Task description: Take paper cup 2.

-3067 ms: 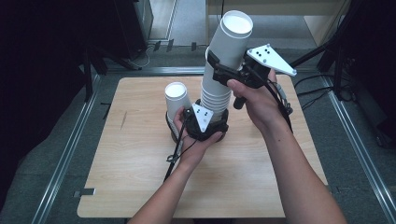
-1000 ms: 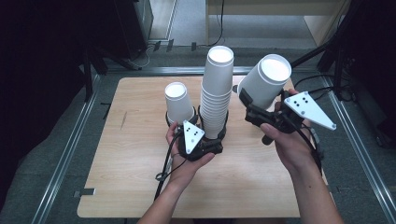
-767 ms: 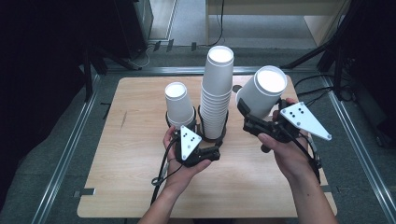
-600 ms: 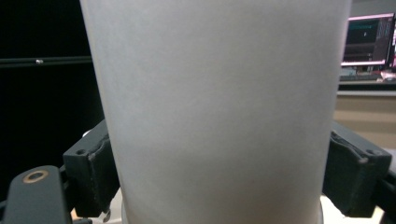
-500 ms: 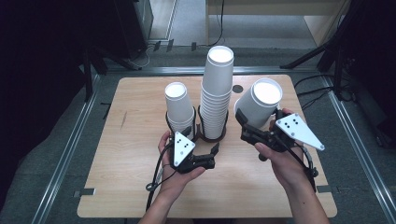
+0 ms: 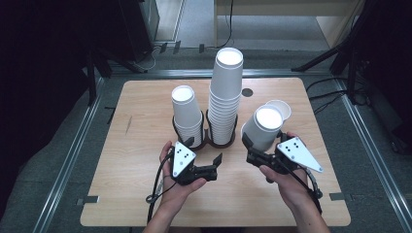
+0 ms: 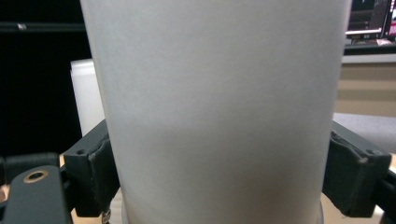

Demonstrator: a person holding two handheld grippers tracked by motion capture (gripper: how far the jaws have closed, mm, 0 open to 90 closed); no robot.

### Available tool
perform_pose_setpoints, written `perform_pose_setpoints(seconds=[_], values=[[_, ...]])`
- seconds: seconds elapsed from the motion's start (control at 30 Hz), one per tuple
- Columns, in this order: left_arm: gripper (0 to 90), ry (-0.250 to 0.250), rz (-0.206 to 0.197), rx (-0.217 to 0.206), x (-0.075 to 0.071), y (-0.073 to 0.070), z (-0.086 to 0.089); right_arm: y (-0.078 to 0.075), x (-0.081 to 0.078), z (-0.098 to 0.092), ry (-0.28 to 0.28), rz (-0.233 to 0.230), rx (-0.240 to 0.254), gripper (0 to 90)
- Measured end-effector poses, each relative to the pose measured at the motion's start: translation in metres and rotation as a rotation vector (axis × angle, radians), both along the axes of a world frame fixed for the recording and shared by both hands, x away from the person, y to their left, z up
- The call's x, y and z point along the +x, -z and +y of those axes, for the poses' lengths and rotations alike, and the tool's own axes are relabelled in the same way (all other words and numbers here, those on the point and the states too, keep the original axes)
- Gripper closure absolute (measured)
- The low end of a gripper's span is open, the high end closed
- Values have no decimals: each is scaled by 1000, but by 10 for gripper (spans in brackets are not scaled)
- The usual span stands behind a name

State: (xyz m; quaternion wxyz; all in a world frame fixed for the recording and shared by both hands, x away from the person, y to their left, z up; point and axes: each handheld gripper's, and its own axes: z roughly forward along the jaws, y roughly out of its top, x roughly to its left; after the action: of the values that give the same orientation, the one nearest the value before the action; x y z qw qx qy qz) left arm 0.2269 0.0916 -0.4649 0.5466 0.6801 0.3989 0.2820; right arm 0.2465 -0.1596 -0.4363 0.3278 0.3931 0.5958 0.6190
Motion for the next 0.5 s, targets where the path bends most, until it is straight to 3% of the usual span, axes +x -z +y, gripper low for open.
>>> perform_pose_setpoints(seconds=[0.17, 0.43, 0.5], values=[[15, 25, 12, 29, -4, 4, 1, 21, -5, -3, 3, 31, -35, 129], [15, 52, 39, 14, -3, 9, 4, 38, -5, -8, 32, 37, -108, 130], [15, 65, 50, 4, -4, 9, 4, 42, -3, -5, 38, 24, -151, 130]])
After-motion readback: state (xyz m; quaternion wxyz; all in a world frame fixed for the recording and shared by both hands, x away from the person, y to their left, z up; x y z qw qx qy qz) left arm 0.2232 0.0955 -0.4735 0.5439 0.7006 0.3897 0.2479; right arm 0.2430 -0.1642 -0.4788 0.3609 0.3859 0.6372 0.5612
